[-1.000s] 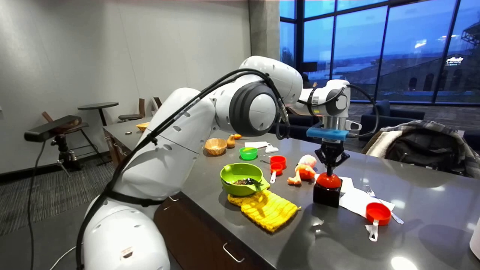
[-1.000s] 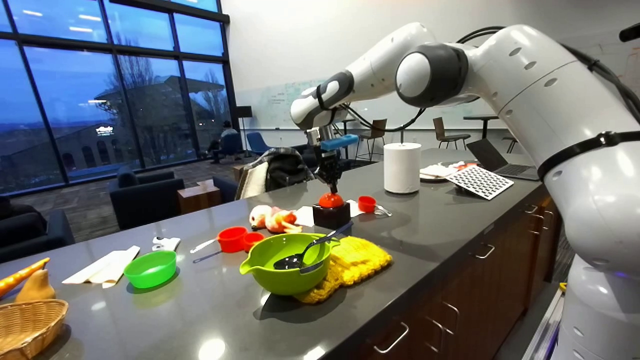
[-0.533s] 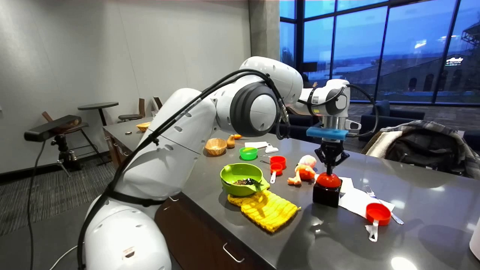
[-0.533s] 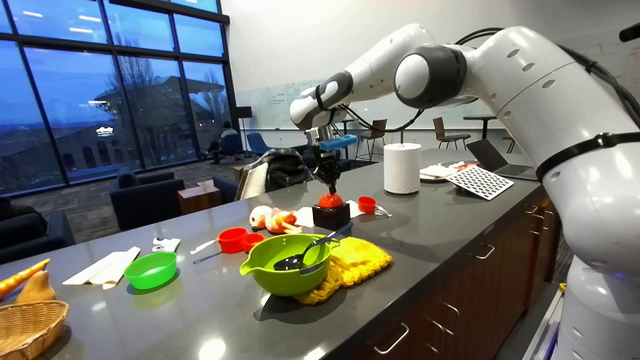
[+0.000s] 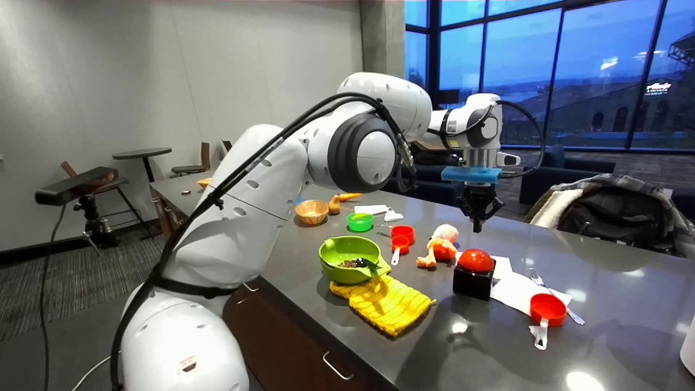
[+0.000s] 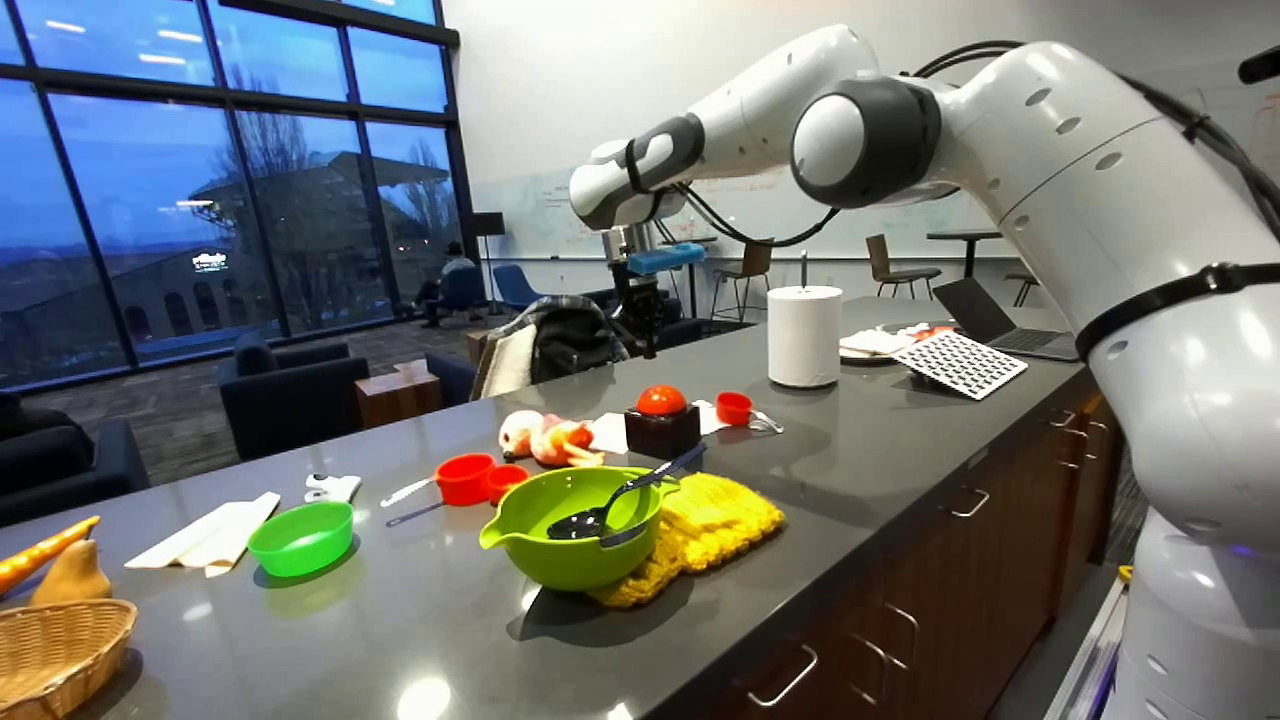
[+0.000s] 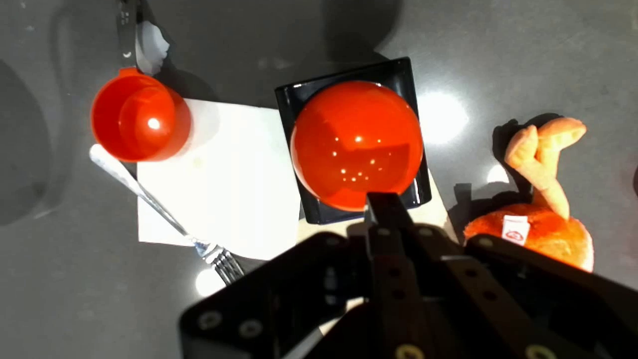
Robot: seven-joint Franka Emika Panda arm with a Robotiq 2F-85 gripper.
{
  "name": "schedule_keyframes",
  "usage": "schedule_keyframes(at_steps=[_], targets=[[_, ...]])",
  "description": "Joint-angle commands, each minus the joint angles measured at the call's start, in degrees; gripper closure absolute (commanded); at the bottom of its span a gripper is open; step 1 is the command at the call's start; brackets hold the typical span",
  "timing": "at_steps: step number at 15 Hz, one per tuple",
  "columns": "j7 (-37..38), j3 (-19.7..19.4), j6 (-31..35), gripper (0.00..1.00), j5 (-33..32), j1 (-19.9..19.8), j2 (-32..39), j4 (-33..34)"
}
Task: Press the orange button.
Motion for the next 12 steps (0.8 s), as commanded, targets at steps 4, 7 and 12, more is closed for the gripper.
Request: schedule_keyframes(at_steps=[4, 7, 12], targets=[[0.74, -0.08, 0.16, 1.00, 0.23, 0.44, -1.12, -1.41], [0.93, -0.14, 0.15, 1.00, 0.12, 0.57, -1.29, -1.86], [1.28, -0.09, 0.17, 0.57, 0.19, 0.78, -1.39, -2.36]])
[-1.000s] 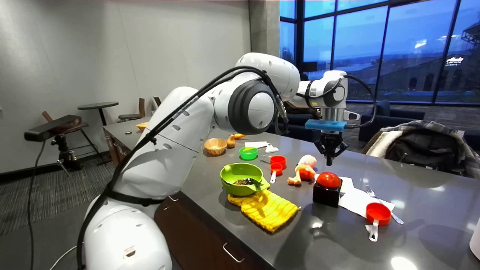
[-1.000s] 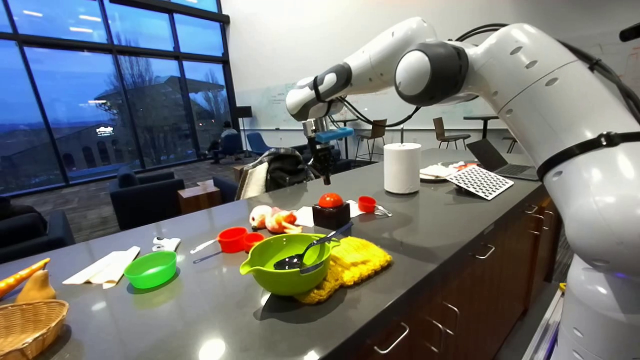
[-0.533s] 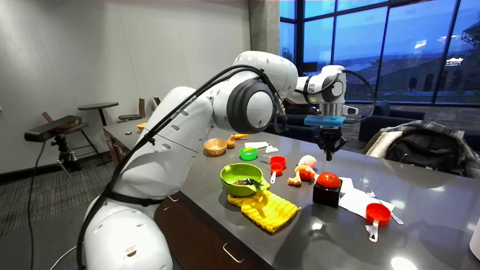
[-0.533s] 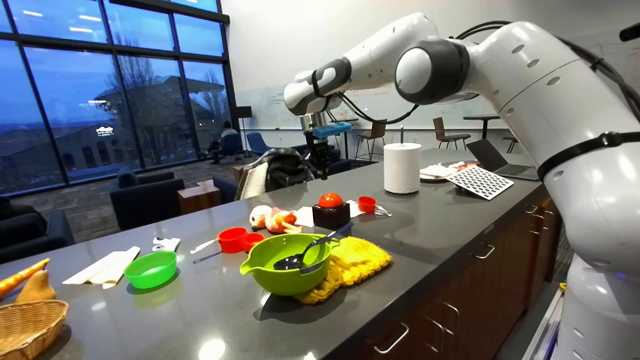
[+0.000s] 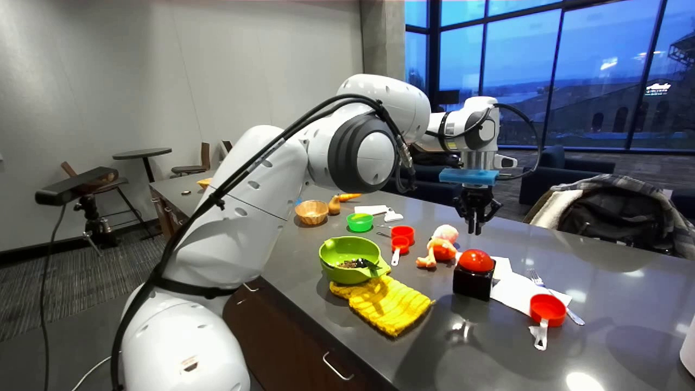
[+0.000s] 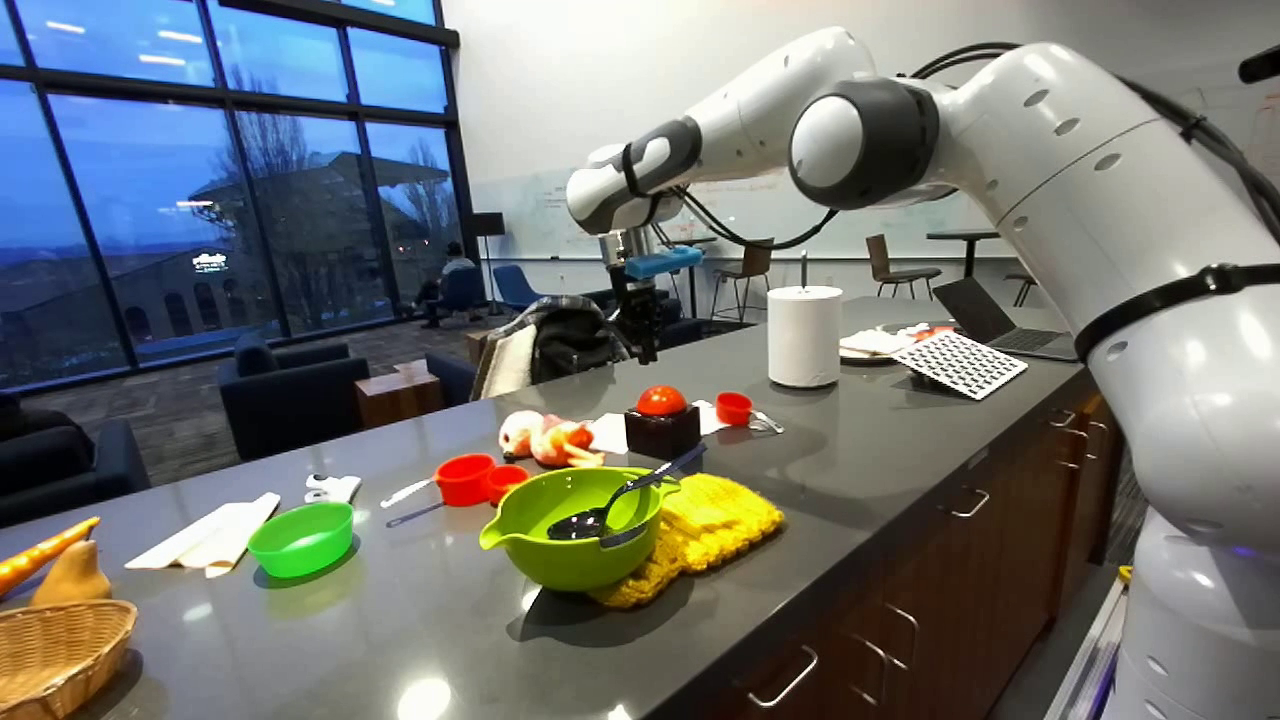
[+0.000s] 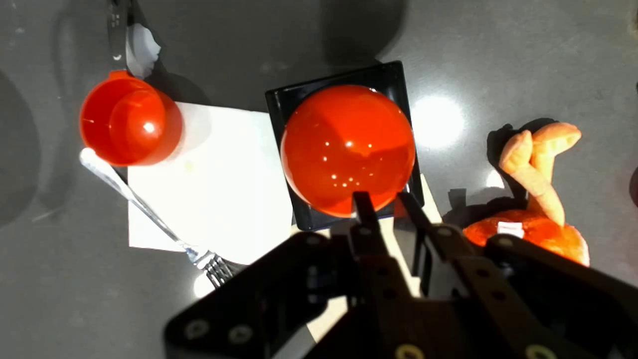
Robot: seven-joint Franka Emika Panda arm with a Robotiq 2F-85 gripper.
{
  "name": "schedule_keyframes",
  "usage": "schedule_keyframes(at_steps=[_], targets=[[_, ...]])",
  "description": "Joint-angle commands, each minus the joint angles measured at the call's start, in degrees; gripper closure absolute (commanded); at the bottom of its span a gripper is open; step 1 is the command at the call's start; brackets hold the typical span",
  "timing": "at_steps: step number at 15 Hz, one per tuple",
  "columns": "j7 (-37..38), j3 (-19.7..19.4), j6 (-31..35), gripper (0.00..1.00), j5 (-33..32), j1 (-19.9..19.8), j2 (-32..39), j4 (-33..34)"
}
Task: Press the orange button.
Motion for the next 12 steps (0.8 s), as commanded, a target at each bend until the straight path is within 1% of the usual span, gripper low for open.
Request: schedule_keyframes(at_steps=[1, 3, 4, 5, 8, 10, 12], targets=[[1.02, -0.13, 0.21, 0.50, 0.14, 0.39, -1.52, -1.86], [1.23, -0.10, -0.01, 0.38, 0.07, 0.65, -1.83, -2.10], [1.46, -0.04, 0.17, 0.30, 0.11, 0.82, -2.25, -2.49], [2.04, -0.10, 0.27, 0.24, -0.01, 1.11, -2.66, -2.87], [3.73, 0.47, 0.35, 0.03, 1.26, 1.49, -5.61, -5.49], [5.41, 0.67, -0.18, 0.00, 1.80, 1.98, -8.36, -7.96], [6.92, 0.87, -0.11, 0.00, 2.59, 2.38, -11.59, -11.18]])
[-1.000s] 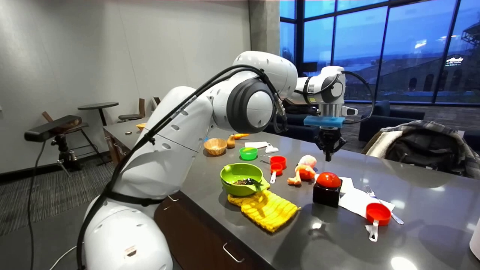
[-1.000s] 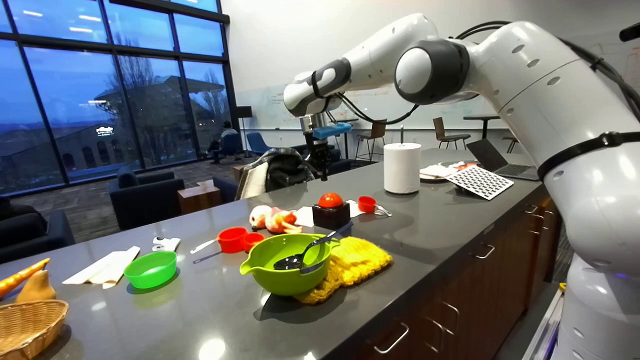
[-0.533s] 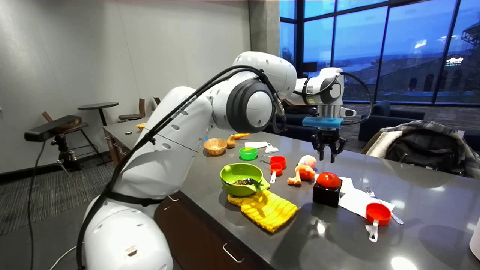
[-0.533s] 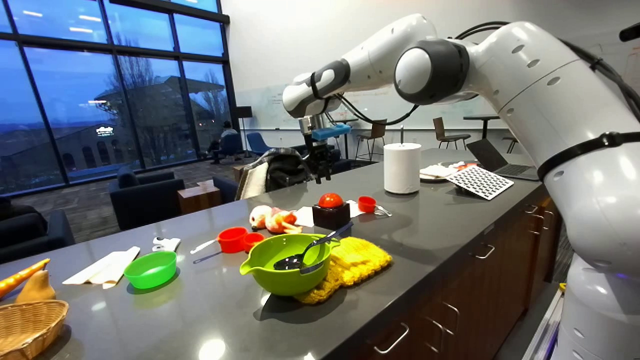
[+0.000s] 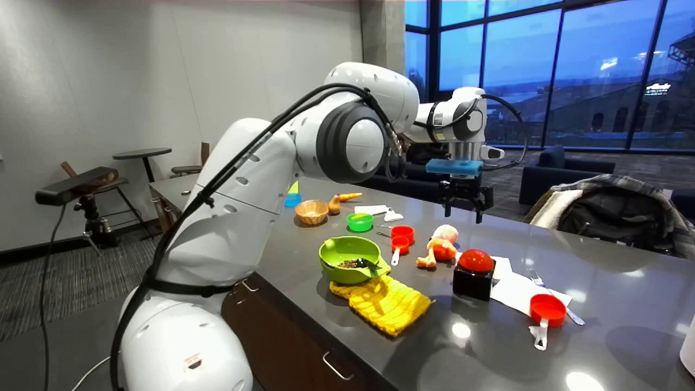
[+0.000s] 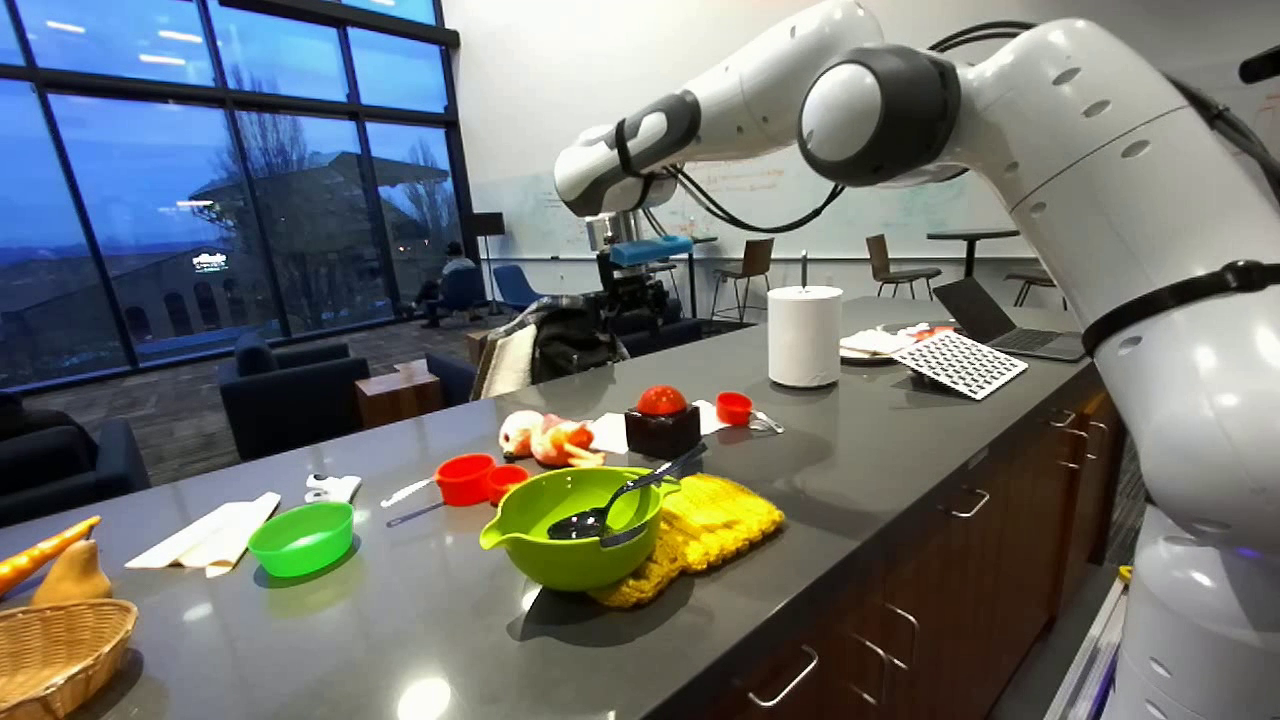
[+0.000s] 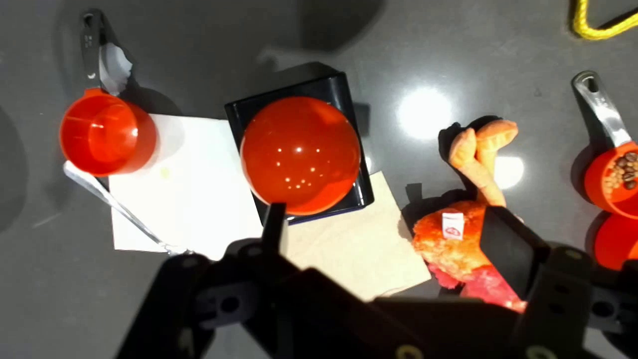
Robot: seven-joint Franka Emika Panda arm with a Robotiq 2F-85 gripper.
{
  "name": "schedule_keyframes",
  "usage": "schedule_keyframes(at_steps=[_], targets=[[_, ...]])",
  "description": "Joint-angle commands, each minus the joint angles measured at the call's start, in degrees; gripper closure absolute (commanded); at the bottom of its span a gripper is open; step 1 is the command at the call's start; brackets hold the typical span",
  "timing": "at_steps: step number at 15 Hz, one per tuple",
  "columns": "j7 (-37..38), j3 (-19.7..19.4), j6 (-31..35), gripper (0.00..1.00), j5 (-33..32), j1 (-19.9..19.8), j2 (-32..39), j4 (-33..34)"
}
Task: Press the orange button.
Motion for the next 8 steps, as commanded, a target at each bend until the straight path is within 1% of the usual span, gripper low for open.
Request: schedule_keyframes(at_steps=[1, 8], targets=[[3.52, 0.34, -0.11, 0.00, 2.30, 0.66, -9.03, -9.66], [7.58, 0.78, 1.32, 0.00, 6.21, 1.82, -21.07, -25.25]])
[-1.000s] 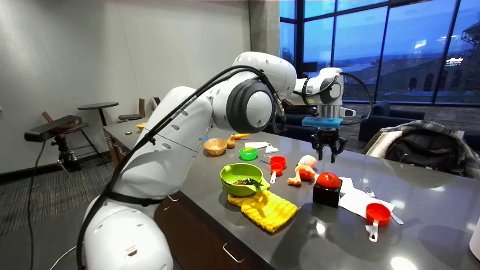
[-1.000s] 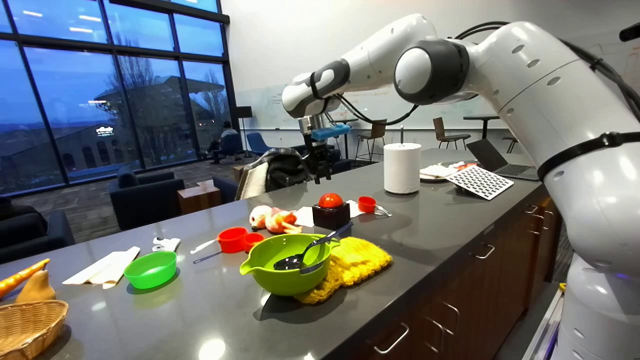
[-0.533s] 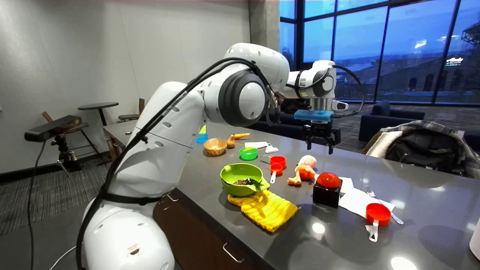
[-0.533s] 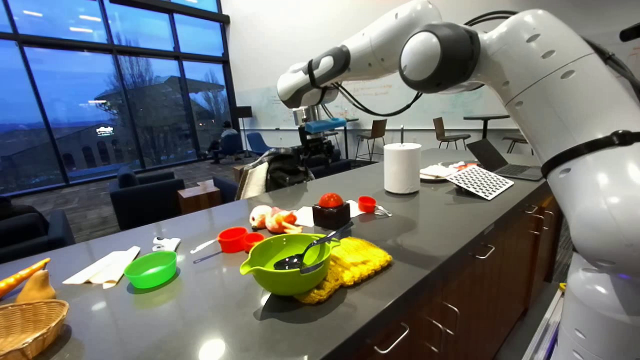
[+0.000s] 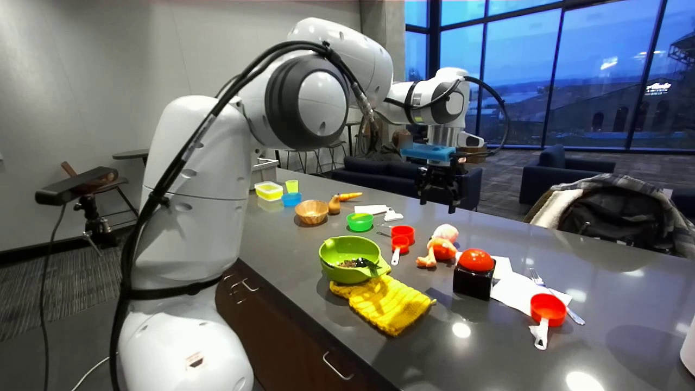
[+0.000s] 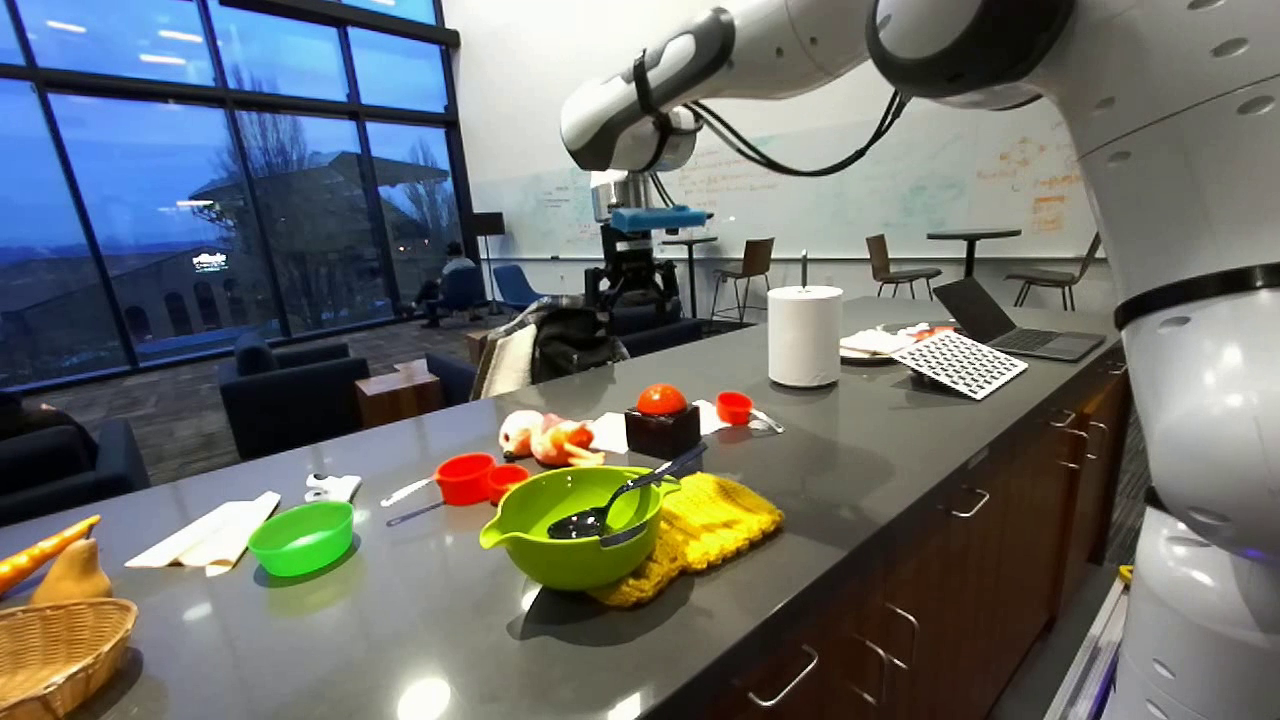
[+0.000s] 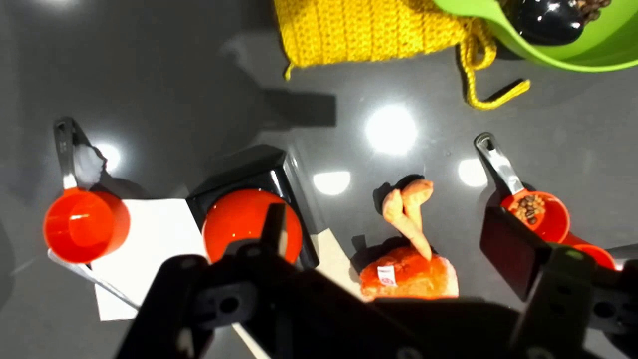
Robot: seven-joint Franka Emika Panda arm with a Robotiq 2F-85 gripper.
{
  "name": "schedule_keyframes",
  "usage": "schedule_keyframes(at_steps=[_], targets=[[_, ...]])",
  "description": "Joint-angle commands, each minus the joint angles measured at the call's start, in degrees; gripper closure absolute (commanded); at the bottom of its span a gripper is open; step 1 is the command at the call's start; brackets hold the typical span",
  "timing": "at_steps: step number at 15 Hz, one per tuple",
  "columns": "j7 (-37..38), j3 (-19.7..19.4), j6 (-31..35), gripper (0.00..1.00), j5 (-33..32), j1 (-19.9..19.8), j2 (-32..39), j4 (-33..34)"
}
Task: Press the orange button.
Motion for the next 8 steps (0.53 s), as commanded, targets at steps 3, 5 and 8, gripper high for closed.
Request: schedule_keyframes(at_steps=[3, 5, 8], targets=[[4.04, 0.23, 2.42, 0.00, 2.37, 0.71, -10.62, -14.87], [2.69, 0.20, 0.59, 0.00, 1.46, 0.52, -7.06, -10.40], [3.16, 0.24, 1.21, 0.00, 1.45, 0.57, -8.58, -12.58]])
